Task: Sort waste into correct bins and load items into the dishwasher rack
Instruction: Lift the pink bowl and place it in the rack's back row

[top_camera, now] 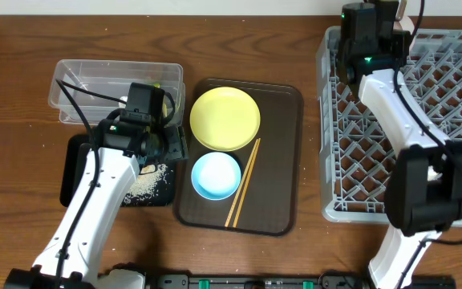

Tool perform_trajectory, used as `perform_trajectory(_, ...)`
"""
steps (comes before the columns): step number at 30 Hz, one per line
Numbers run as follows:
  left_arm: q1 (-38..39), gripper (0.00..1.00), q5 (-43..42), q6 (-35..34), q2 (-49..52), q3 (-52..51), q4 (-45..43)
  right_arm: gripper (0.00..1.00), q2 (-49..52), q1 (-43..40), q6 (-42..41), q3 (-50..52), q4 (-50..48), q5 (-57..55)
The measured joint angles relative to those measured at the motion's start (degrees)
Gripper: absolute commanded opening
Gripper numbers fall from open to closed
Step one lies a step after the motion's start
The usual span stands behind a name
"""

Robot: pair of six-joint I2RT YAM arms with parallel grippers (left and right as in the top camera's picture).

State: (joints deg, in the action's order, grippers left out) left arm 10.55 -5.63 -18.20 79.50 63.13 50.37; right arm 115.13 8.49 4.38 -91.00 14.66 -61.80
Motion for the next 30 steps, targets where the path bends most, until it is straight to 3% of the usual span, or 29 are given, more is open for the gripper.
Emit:
perform_trajectory(11,0.00,0.70,0.00,-0.17,0.00,0.00,0.00,0.01,3.65,-1.51,-0.04,0.02,1.18,-2.10)
perform_trajectory(26,0.00,0.70,-0.02,-1.29,0.00,0.00,0.02,0.02,3.58,0.61,-9.86,-0.70,16.09,3.76)
perform_trajectory(28,0.00,0.70,-0.02,-1.27,0.00,0.00,0.00,0.12,3.58,0.90,-10.49,-0.70,16.96,4.04)
perform_trajectory(29,0.00,0.70,-0.02,-1.27,0.00,0.00,0.02,0.27,3.58,1.03,-10.75,-0.68,17.77,4.48)
perform_trajectory(30,0.00,0.70,0.00,-1.27,0.00,0.00,0.02,0.34,3.58,1.20,-10.93,-0.63,18.40,4.92)
